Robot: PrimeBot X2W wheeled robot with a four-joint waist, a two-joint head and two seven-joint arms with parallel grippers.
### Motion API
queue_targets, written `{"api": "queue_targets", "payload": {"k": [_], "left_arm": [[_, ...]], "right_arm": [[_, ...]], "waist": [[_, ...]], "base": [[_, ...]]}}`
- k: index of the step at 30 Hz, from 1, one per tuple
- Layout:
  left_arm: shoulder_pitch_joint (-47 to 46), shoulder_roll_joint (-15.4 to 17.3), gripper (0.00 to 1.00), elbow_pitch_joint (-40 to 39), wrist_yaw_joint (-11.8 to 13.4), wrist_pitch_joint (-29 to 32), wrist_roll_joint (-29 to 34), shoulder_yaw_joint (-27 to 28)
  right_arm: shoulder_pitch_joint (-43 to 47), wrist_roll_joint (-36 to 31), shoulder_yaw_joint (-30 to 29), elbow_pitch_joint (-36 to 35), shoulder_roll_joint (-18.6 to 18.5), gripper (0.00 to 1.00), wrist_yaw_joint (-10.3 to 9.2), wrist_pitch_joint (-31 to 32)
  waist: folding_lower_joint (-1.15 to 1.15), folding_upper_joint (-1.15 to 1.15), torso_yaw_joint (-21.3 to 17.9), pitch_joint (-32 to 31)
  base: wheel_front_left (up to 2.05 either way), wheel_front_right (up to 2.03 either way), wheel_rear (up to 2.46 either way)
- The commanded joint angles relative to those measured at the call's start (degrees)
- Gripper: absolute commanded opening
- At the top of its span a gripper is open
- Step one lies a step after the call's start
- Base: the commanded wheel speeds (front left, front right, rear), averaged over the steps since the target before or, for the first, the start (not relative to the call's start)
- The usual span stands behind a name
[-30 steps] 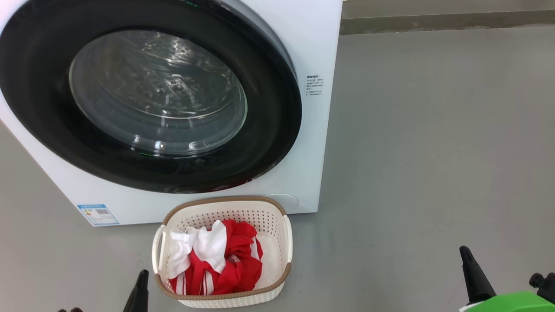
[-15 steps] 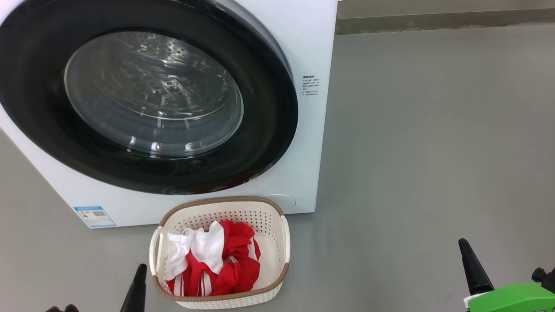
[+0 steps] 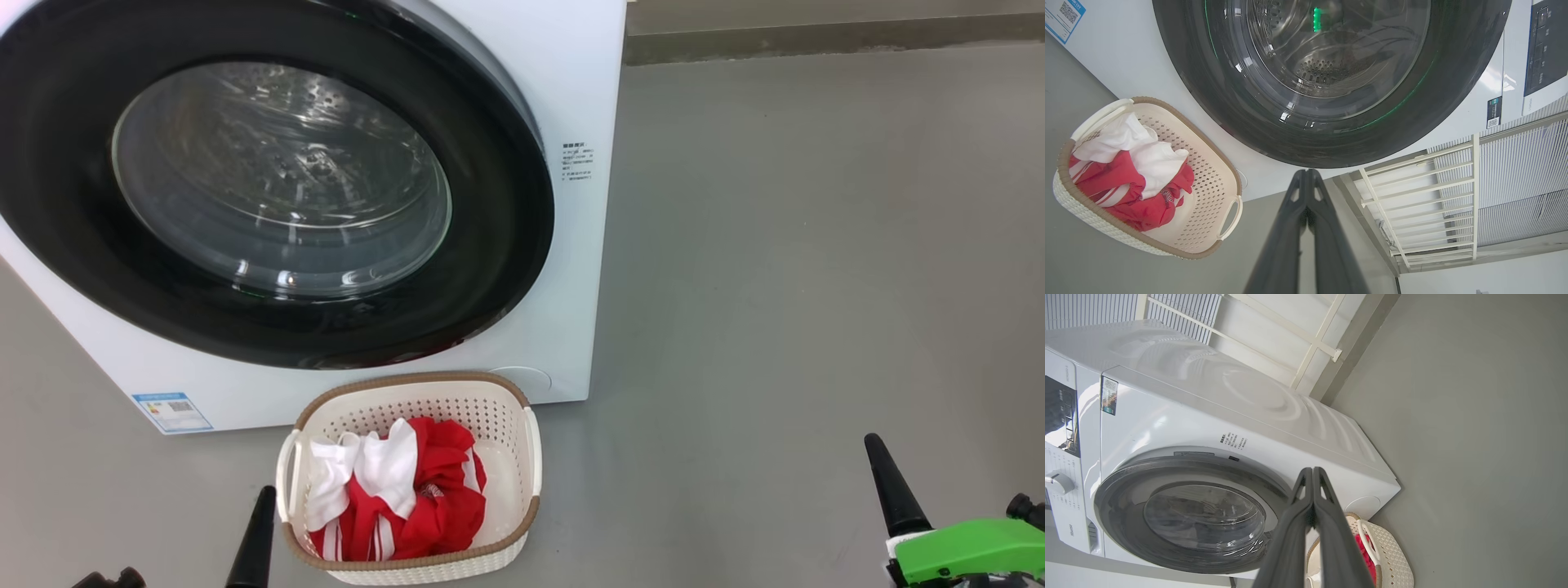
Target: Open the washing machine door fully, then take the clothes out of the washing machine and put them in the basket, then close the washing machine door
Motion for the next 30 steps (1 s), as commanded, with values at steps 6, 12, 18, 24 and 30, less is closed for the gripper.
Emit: {"api": "queue_targets", "payload": {"k": [6,12,18,24,30], "left_arm": [[-3.0,0.5,0.0,-1.3,-0.3,1.3,-4.8,2.2],[-3.4,0.4,0.0,-1.3,-0.3,2.1,-7.6,2.6],[-4.0,0.3,0.0,-1.3,-0.3,3.1,-11.1,3.0],[-4.5,0.2,0.0,-1.3,-0.4,4.1,-14.5,3.4],[-5.1,0.1,0.0,-1.3,-0.4,5.2,-18.0,3.8]], "right_arm": [[-3.7,4.4,0.3,-1.9,-0.3,0.0,-0.04,1.4],[-4.3,7.1,0.2,-2.0,-0.2,0.0,-0.04,2.2],[-5.1,10.3,0.0,-2.1,-0.1,0.0,-0.05,3.2],[-5.8,13.6,-0.2,-2.2,0.0,0.0,-0.05,4.2],[-6.6,16.8,-0.4,-2.3,0.2,0.0,-0.05,5.3]], "waist": [[0.0,0.0,-0.3,0.0],[0.0,0.0,-0.5,0.0],[0.0,0.0,-0.8,0.0],[0.0,0.0,-1.1,0.0],[0.0,0.0,-1.3,0.0]], "base": [[0.0,0.0,0.0],[0.0,0.0,0.0],[0.0,0.0,0.0],[0.0,0.0,0.0],[0.0,0.0,0.0]]}}
